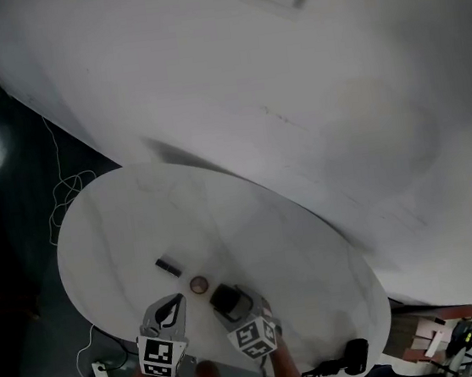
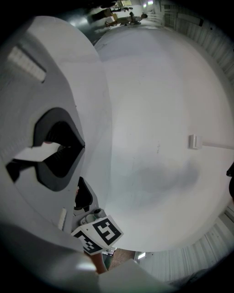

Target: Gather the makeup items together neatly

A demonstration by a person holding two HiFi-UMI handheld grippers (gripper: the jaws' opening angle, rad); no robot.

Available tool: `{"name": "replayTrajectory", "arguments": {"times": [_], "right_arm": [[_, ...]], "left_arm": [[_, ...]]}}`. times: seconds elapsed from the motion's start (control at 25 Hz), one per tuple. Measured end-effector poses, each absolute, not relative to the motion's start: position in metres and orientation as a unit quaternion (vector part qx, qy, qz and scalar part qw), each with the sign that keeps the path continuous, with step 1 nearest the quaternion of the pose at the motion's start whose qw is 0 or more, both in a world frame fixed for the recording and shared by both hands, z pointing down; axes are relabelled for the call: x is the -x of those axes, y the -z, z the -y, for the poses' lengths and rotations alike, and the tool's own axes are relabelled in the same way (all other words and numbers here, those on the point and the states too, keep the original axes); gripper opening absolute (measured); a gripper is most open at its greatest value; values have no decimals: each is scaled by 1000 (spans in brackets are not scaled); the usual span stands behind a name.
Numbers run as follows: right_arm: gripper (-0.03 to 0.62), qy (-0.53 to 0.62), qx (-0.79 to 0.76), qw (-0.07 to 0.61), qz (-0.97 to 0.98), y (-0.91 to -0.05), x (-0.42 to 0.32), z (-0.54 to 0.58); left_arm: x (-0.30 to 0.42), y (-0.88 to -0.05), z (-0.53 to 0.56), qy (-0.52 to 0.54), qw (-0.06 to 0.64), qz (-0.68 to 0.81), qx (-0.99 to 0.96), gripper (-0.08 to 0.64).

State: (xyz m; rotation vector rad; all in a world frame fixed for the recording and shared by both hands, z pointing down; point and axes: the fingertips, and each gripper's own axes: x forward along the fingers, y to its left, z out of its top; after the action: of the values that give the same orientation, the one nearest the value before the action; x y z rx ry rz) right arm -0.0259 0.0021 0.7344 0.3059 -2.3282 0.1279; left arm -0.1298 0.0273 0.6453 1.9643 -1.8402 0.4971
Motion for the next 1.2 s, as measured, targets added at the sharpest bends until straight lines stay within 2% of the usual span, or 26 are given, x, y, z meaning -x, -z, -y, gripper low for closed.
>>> {"name": "replayTrajectory", "arguments": {"times": [0.28, 0.56, 0.96, 1.12, 1.2], "right_arm": [[345, -55, -133, 380, 914, -726, 25, 0], [345, -62, -177, 348, 919, -688, 19, 13], [344, -76, -301, 246, 918, -598, -18, 46], [316, -72, -367, 204, 905, -558, -50, 54], [238, -60, -406, 185, 893, -537, -68, 56]], "left_arm": [[132, -638, -22, -176, 193, 657, -707, 11], [124, -608, -10, -168, 166, 652, -720, 11], [98, -537, 12, -144, 104, 632, -754, 11], [77, -508, 20, -129, 82, 620, -770, 11], [65, -491, 23, -120, 65, 611, -780, 11]]}}
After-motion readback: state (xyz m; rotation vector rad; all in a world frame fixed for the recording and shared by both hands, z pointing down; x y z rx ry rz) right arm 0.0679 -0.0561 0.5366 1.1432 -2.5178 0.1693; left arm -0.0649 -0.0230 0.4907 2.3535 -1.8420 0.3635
